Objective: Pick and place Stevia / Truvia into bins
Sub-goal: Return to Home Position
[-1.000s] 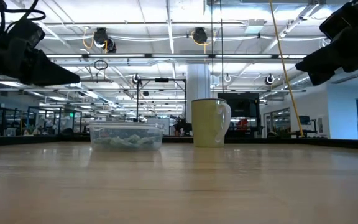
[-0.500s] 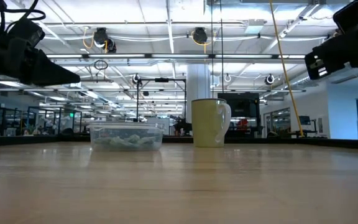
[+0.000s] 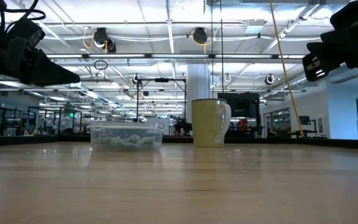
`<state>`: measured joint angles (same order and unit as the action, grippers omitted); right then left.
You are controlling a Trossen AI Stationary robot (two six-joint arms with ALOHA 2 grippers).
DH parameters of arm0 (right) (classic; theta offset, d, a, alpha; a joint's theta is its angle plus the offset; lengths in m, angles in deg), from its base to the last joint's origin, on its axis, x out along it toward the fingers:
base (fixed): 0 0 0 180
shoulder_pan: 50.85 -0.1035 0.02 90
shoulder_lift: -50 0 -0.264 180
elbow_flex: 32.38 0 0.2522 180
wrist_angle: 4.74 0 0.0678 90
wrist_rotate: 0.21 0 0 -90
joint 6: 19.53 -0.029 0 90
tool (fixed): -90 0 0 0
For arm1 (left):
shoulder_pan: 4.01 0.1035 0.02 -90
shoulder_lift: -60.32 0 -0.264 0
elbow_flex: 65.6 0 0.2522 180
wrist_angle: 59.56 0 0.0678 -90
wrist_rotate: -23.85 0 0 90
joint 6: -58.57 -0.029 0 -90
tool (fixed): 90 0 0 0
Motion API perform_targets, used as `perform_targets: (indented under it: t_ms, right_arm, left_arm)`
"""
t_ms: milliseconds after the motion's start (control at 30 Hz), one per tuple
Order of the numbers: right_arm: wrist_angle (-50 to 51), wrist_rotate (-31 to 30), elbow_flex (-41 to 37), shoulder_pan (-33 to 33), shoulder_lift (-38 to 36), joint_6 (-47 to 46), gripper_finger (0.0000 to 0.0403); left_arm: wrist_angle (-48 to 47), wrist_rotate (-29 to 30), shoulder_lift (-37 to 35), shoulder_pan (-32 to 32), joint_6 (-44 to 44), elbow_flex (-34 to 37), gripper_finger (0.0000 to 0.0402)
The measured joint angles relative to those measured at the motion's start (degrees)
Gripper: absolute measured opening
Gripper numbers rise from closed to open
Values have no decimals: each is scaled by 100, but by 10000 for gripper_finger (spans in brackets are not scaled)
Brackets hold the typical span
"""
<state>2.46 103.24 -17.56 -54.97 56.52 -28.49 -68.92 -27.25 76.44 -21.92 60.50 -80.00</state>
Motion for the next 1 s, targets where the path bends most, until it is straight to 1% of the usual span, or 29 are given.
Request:
perform_targets:
  t_ms: [167,1000]
  right_arm:
    - [8,12,-7,-2,-2,-239,105]
    - [-5,16,-20,0,-4,-233,105]
  left_arm:
    - [2,0,-2,0,0,0,129]
    - [13,2,-2,0,0,0,129]
